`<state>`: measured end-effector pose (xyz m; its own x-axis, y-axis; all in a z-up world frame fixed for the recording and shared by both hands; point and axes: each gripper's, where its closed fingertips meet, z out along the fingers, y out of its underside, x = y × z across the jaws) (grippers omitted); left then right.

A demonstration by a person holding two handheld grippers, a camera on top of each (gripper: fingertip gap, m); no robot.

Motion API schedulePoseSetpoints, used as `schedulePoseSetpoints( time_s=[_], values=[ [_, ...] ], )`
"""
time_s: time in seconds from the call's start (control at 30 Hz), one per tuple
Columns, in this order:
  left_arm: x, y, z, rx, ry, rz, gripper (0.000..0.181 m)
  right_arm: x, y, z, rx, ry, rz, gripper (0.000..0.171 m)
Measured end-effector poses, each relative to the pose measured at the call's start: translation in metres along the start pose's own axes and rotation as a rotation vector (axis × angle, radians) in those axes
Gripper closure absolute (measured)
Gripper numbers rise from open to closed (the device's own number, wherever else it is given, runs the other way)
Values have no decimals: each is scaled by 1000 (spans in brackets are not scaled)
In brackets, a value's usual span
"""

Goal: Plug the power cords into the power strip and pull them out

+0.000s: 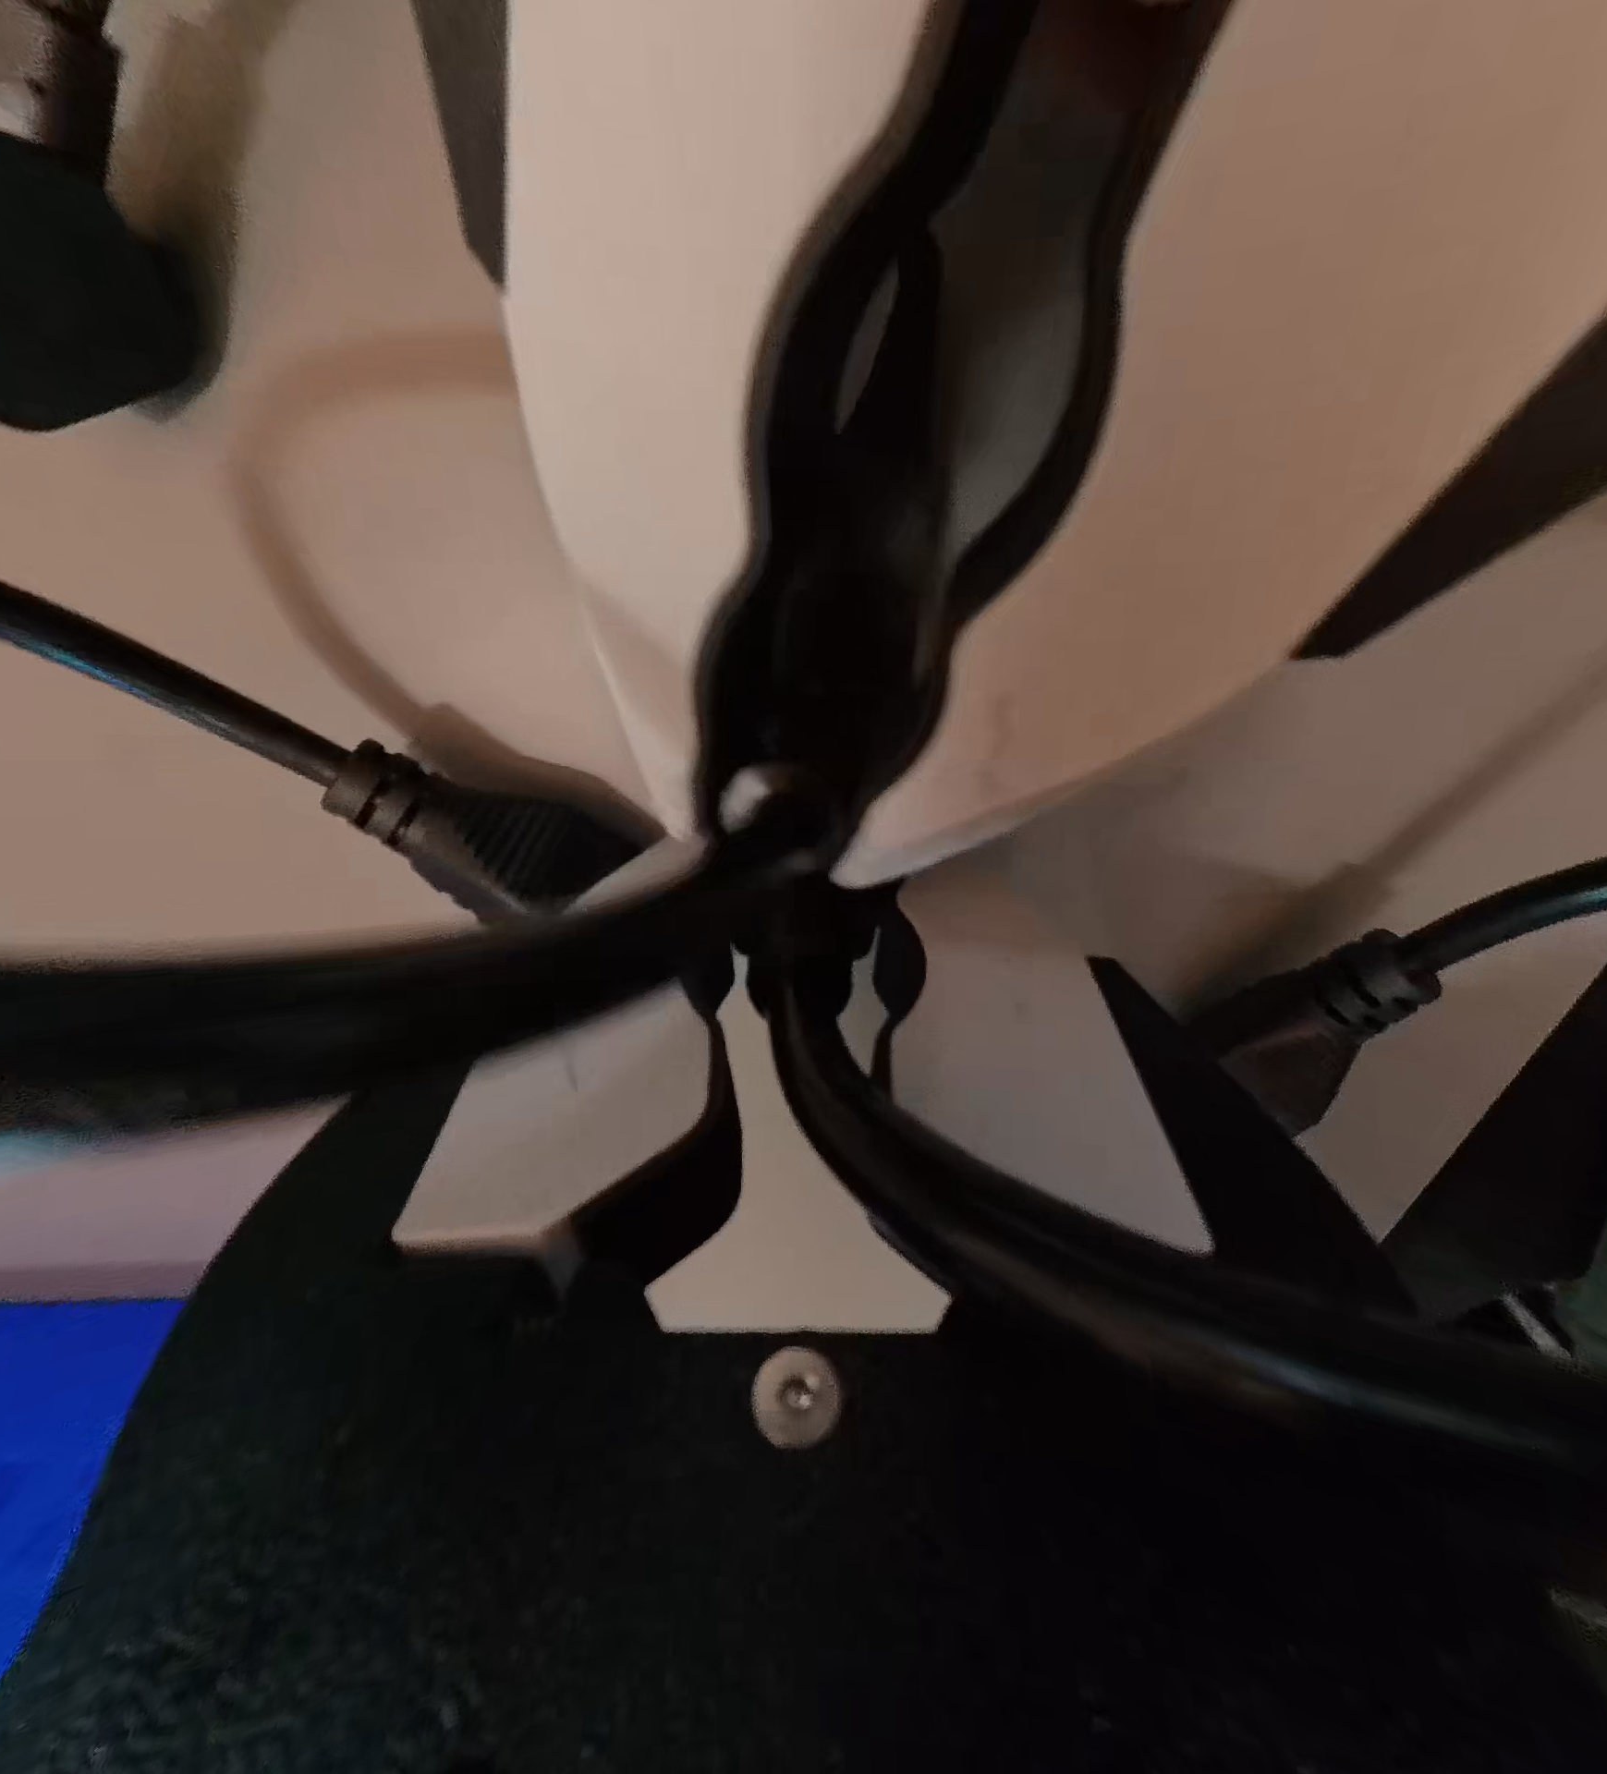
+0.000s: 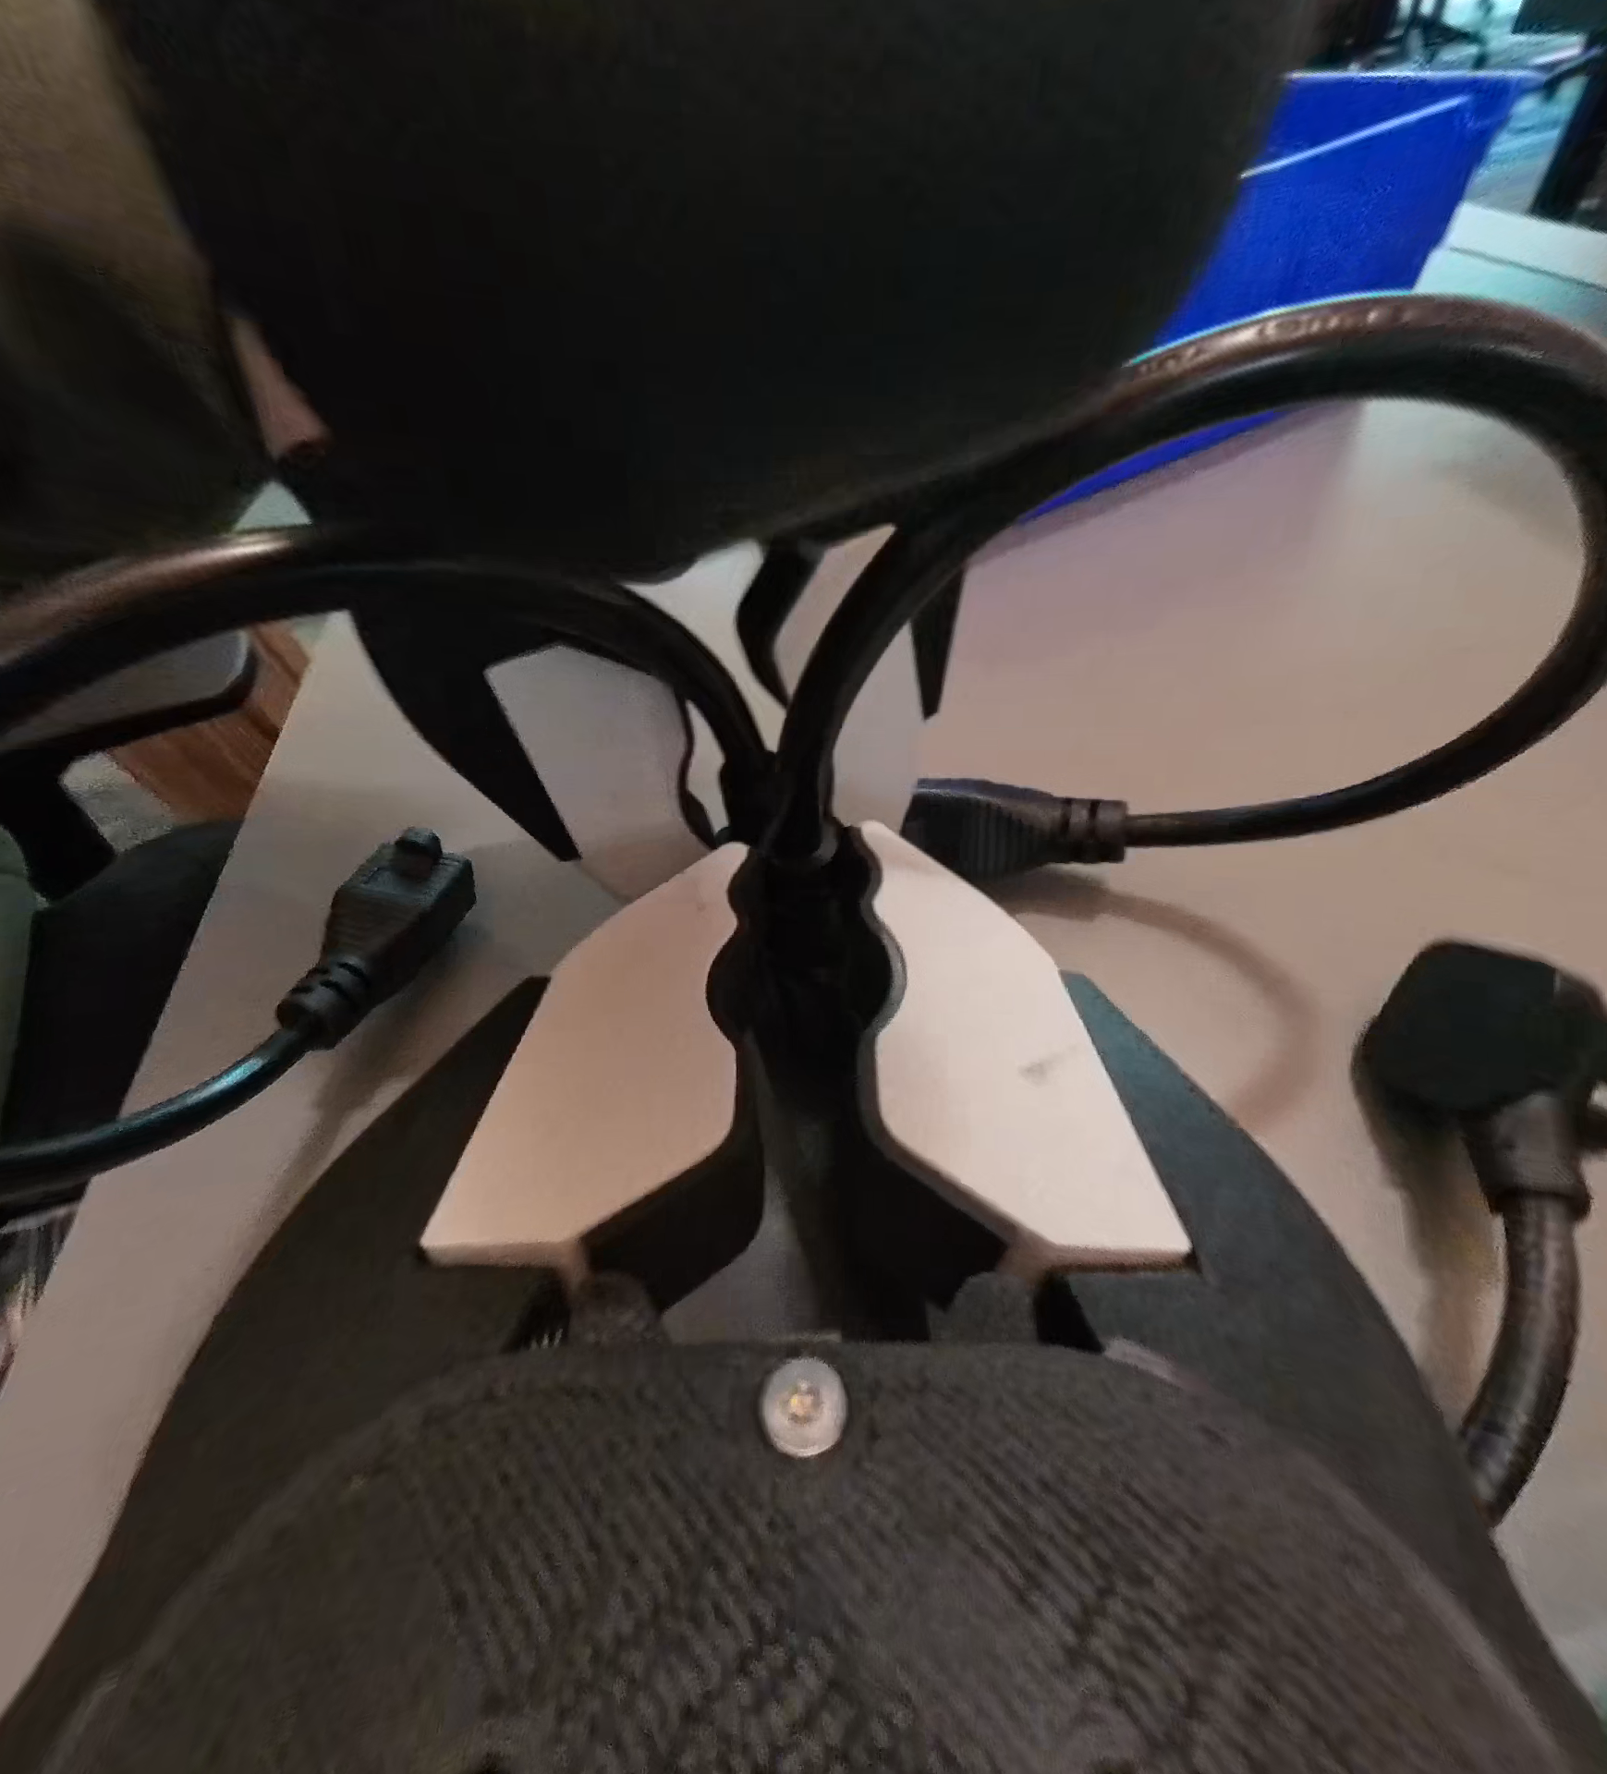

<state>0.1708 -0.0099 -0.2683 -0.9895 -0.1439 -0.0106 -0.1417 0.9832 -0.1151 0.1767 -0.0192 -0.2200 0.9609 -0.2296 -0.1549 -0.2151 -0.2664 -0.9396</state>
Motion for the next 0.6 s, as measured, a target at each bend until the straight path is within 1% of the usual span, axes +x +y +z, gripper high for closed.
schedulePoseSetpoints(
  time_s=[0.07,0.13,0.23,0.37,0.43,0.5,0.53,0.6],
  values=[
    [2,-1,0,13,5,25,156,-8,1,-3,-46,-21,-95,157],
    [2,0,0,15,2,9,155,-6,0,-2,-32,-22,-81,157],
    [1,0,0,3,-3,-15,155,3,-2,0,10,0,-3,157],
    [2,-1,0,3,-2,18,156,-9,0,-3,-35,-42,-114,157],
    [2,0,0,-6,-3,-6,156,-3,-2,-2,2,-28,-64,157],
    [-1,-1,0,-7,-10,-31,156,6,-3,-2,41,-5,43,157],
    [-2,-1,1,-5,-7,-44,156,8,-4,-2,43,12,32,157],
    [-2,-1,0,-12,-13,-33,155,4,-3,-3,36,-7,10,157]
  ],
)
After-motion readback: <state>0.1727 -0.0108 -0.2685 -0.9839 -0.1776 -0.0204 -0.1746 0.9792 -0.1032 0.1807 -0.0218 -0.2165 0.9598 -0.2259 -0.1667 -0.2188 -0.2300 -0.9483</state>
